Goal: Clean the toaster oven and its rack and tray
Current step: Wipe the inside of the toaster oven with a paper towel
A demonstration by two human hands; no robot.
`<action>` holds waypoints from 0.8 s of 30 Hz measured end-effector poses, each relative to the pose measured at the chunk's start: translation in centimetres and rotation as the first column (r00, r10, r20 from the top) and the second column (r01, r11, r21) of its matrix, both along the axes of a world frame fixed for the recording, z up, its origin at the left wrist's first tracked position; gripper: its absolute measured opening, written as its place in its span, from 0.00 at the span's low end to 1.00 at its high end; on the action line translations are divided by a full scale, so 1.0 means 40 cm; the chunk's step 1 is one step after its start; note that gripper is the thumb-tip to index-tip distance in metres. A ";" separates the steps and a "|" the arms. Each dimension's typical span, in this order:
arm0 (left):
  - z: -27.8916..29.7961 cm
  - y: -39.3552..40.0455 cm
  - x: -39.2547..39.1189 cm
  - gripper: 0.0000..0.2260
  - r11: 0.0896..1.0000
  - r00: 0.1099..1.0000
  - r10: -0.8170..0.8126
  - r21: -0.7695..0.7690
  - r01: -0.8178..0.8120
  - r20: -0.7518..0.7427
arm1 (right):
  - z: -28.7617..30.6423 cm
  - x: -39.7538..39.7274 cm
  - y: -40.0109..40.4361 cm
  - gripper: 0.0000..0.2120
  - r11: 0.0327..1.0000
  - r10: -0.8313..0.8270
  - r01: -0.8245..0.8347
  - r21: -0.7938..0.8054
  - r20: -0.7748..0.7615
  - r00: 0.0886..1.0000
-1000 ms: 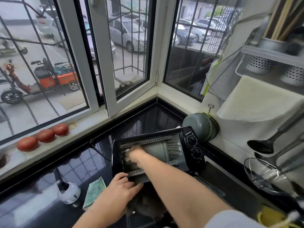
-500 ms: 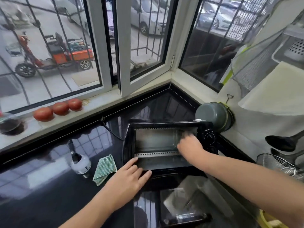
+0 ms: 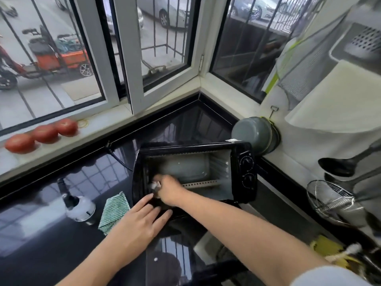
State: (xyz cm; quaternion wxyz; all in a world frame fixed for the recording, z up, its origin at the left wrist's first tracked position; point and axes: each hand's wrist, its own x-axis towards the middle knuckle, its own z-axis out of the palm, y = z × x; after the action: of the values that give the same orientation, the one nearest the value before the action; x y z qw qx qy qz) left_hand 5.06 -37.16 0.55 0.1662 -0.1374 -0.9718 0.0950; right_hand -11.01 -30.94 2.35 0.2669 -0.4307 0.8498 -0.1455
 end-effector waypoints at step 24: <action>-0.005 0.009 0.003 0.25 0.995 0.997 0.062 0.084 -0.059 -0.036 | 0.205 -0.149 0.445 0.07 0.729 0.674 -0.255 0.636 -0.599 0.432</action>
State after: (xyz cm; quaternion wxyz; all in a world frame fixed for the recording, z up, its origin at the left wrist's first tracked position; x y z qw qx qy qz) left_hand 5.18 -36.81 0.34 0.1877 -0.0988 -0.9753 0.0622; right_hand -16.97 -13.14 10.54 -0.0234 -0.5962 0.7224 0.3495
